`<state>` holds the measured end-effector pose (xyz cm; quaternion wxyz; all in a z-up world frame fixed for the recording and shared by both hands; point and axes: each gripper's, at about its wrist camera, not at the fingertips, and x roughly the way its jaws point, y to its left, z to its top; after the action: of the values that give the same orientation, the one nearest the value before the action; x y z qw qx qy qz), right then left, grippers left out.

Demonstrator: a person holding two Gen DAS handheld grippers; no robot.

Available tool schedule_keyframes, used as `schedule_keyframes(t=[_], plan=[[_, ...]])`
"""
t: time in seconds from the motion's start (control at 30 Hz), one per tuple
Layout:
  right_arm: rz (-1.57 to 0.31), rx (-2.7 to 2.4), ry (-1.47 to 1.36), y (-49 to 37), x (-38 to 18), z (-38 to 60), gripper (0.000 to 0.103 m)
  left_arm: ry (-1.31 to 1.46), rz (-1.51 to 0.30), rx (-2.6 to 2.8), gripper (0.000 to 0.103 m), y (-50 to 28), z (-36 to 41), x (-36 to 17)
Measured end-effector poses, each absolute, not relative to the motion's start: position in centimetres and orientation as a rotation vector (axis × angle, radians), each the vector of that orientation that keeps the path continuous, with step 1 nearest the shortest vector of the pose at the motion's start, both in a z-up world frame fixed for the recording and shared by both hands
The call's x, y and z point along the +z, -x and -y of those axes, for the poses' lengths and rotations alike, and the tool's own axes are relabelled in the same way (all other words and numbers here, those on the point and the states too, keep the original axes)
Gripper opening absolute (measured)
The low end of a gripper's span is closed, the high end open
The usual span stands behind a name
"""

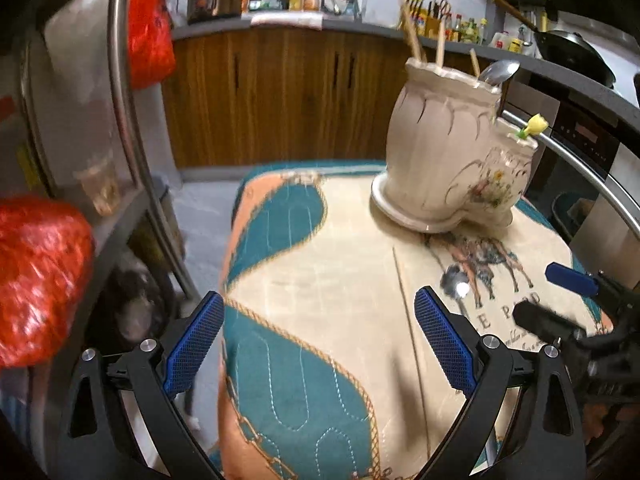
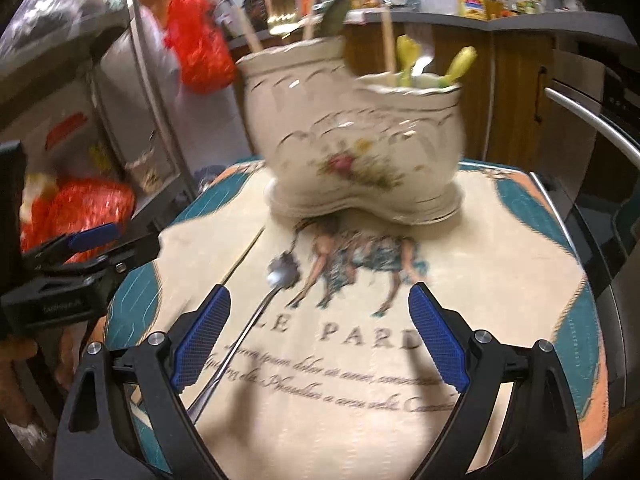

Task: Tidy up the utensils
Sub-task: 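Grasp a silver spoon with the right tool while the left tool moves over a chopstick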

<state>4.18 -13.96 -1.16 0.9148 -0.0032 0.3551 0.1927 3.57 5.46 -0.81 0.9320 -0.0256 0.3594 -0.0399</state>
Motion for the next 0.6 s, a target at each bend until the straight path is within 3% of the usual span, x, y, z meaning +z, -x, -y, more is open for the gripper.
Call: schedule_keyframes(t=[0.17, 0.6], plan=[[-0.749, 0.431, 0.066, -3.7, -1.9, 11.9, 0.079, 0.040, -0.754, -0.087, 0.095, -3.6, -5.4, -1.5], [-0.788, 0.440, 0.178, -4.1, -3.4, 9.1, 0.041, 0.053, -0.770, -0.097, 0.095, -4.0, -5.4, -1.8]])
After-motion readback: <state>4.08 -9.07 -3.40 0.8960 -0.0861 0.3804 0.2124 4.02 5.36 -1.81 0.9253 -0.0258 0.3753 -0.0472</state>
